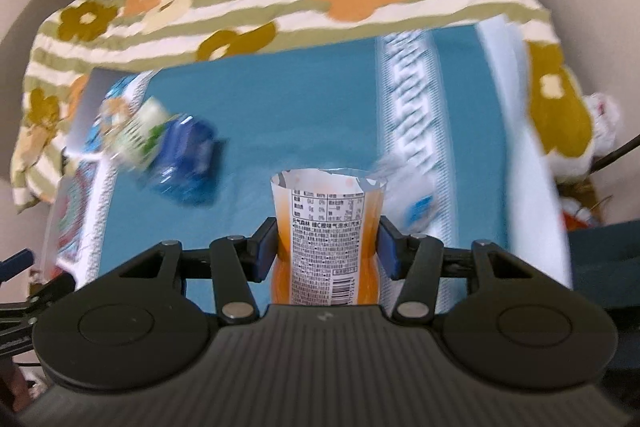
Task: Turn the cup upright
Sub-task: 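Lift the orange-labelled cup with the right tool and carry it toward the left tool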
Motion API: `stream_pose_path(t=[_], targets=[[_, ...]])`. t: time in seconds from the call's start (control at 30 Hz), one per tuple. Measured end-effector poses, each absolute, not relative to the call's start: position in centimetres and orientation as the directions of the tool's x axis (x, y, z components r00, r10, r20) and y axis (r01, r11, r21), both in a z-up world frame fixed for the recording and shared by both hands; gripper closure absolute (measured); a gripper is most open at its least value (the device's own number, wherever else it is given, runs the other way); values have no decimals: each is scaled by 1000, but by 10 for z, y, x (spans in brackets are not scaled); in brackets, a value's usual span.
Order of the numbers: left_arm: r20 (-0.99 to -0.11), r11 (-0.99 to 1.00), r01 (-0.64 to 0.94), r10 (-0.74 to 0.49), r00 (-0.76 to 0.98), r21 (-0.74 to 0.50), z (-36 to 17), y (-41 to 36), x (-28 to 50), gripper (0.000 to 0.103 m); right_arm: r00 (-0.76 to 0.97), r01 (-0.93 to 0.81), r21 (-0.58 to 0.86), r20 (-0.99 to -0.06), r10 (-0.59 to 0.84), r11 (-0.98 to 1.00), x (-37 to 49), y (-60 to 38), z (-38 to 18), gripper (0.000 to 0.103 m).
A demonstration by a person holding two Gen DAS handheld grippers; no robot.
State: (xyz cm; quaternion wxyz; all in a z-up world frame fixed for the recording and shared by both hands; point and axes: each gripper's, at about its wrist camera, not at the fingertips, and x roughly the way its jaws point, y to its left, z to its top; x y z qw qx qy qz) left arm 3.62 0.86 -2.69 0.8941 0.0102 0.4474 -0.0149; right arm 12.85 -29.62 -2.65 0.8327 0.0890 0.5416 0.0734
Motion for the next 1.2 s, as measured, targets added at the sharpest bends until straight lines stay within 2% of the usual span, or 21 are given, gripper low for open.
stream_pose_path(t=[0.4,0.63,1.1,1.2], targets=[[-827,999,36,-52,559,-39,-47,63,15,0,227,-56,342,-910,346,938,113,-176,-89,37],[-847,996,35,-93,524,-87,-62,83,19,0,181,-36,331,-926,332,943,131,-143,-119,37],[-847,994,23,-107,521,-111,-65,99,31,0,178,-15,296,-939,294,955,150,-125,-134,34],[-849,993,25,-109,517,-112,-65,99,31,0,179,-15,282,-943,280,959,151,-124,-134,28]])
